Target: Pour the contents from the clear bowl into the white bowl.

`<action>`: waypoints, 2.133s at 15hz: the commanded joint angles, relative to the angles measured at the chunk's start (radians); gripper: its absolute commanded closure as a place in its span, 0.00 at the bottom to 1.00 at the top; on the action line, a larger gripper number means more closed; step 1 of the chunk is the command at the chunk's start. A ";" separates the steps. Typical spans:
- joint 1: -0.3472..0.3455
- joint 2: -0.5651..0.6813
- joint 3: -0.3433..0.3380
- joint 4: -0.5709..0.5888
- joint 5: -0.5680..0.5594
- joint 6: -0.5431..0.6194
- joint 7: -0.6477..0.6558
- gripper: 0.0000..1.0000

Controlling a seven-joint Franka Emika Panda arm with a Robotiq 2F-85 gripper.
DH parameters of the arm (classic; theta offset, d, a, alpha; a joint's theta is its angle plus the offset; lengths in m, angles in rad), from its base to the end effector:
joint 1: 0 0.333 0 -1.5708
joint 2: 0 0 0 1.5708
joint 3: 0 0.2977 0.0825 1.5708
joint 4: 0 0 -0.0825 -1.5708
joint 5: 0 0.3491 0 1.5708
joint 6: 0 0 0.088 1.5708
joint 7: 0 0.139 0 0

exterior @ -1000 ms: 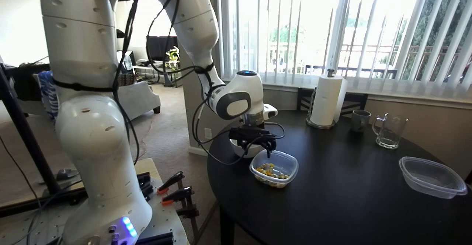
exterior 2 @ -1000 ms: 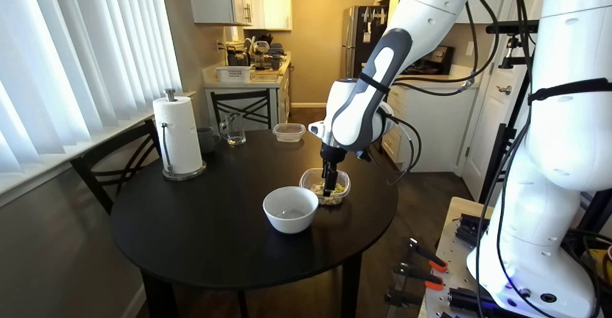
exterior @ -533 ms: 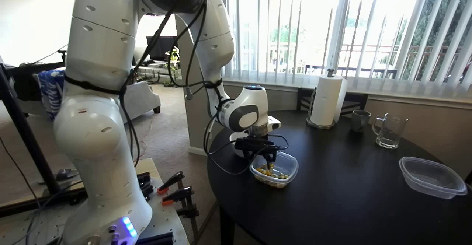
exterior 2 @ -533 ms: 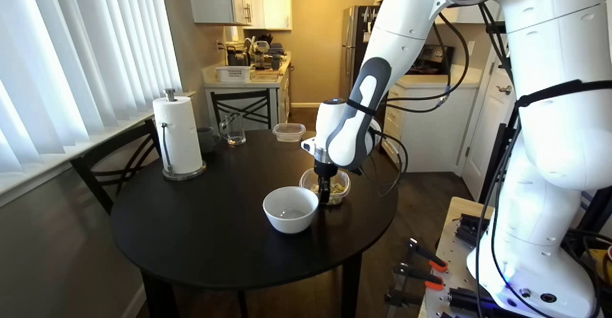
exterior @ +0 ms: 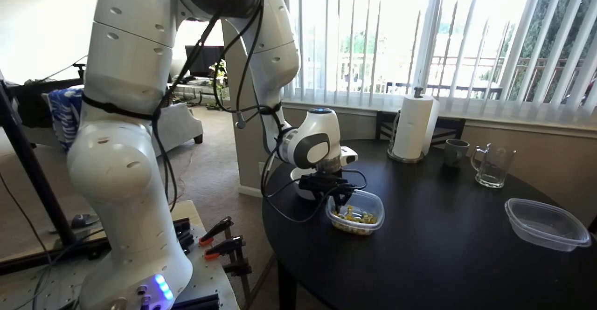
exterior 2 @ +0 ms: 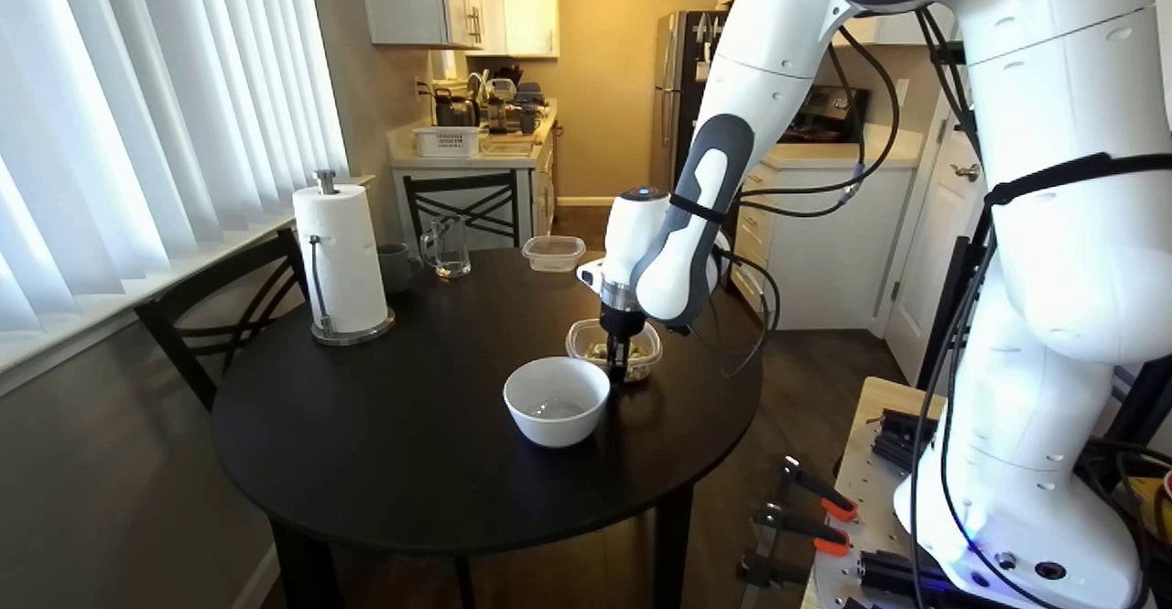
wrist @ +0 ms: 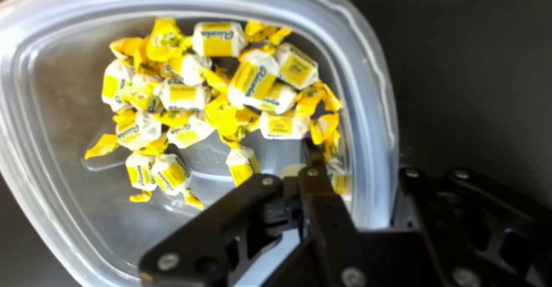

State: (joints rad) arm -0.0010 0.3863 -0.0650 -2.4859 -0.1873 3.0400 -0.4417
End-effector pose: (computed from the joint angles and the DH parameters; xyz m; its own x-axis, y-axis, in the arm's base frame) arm 0.4696 -0.0198 0.1405 0.8340 0.5404 0.1118 0.5261 -0.8397 0.1344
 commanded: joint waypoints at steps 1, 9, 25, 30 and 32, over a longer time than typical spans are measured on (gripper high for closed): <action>-0.028 -0.026 0.003 -0.031 -0.037 0.039 0.043 0.55; -0.037 -0.020 0.003 -0.028 -0.038 0.043 0.054 0.09; 0.025 -0.094 -0.090 -0.116 -0.116 0.087 0.109 0.47; 0.047 -0.104 -0.109 -0.130 -0.118 0.108 0.113 0.80; 0.062 -0.116 -0.125 -0.140 -0.120 0.114 0.117 0.93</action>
State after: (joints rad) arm 0.0340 0.3179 -0.1561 -2.5785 -0.2686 3.1231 -0.3677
